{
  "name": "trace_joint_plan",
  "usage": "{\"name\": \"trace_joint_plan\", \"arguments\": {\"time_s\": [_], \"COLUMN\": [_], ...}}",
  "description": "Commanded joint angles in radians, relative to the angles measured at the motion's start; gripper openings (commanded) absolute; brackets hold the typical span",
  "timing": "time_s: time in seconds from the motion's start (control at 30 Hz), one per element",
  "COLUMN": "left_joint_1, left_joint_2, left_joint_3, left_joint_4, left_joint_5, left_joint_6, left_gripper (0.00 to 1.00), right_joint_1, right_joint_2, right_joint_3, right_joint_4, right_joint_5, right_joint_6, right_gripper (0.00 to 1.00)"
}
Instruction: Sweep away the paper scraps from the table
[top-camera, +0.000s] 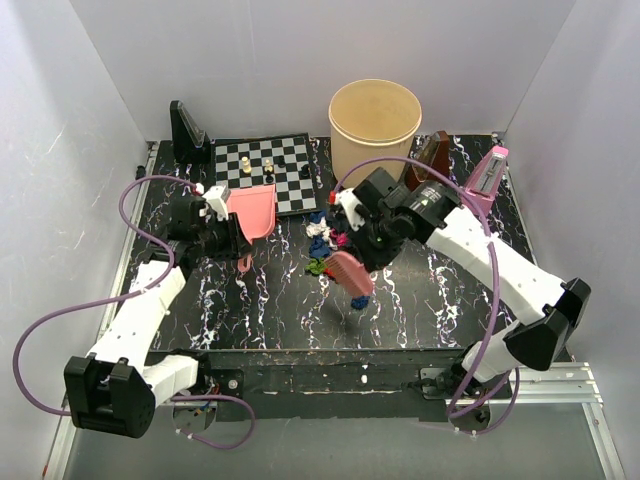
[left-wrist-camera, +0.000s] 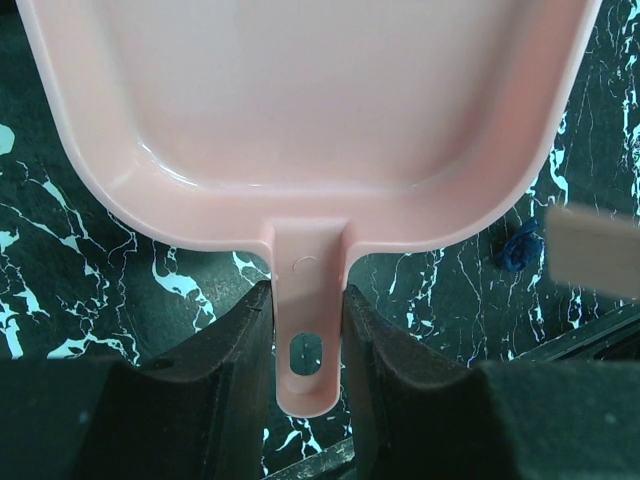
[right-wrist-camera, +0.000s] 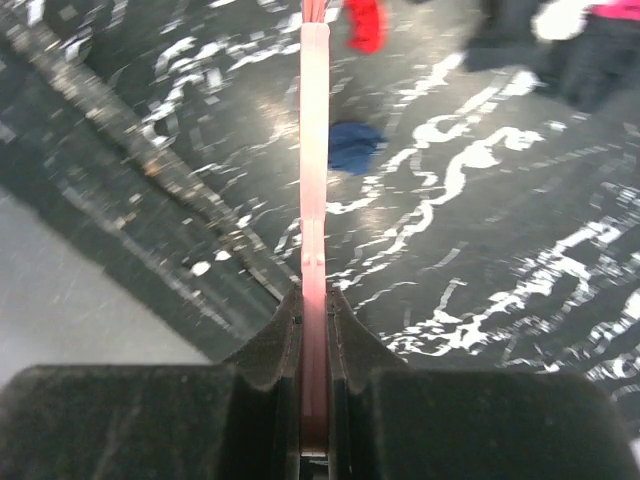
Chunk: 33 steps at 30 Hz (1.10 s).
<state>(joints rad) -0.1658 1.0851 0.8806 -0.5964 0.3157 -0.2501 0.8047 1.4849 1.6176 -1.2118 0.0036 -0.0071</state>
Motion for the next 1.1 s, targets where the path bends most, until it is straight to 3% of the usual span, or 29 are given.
{"name": "trace_joint_plan", "arguments": {"time_s": [0.0, 0.3, 0.53, 0.63, 0.83, 1.0, 1.07], "left_joint_1": [-0.003, -0.006, -0.014, -0.014, -0.014, -0.014, -0.014], "left_joint_2": [0.013, 0.081, 0.102, 0.099, 0.084, 0.062, 0.052], "left_joint_3": [0.046, 0.063, 0.07, 0.07, 0.075, 0.077, 0.077], "left_joint_4": [-0.017, -0.054, -0.065, -0.066, -0.071, -0.075, -0.074], "left_joint_5": [0.022, 0.025, 0.025, 0.022, 0.006, -0.023, -0.03], "left_joint_6": [0.015, 0.025, 0.028, 0.029, 0.032, 0.034, 0.034], "left_gripper": [0.1, 0.1, 0.09, 0.09, 0.09, 0.08, 0.08], "right_joint_1": [0.068, 0.122, 0.114, 0.108, 0.108, 0.11, 0.11], "right_joint_2": [-0.034, 0.138, 0.303, 0.337, 0.287, 0.267, 0.314], "right_joint_3": [-0.027, -0.042, 0.08, 0.171, 0.312, 0.34, 0.364], "right_joint_4": [-0.034, -0.097, -0.083, -0.089, -0.022, 0.04, 0.035], "right_joint_5": [-0.211, -0.11, 0.26, 0.305, 0.222, -0.045, -0.073], "right_joint_6": [-0.037, -0.073, -0.093, -0.091, -0.068, -0.09, -0.088], "right_gripper": [0.01, 0.01, 0.01, 0.01, 0.01, 0.01, 0.01]}}
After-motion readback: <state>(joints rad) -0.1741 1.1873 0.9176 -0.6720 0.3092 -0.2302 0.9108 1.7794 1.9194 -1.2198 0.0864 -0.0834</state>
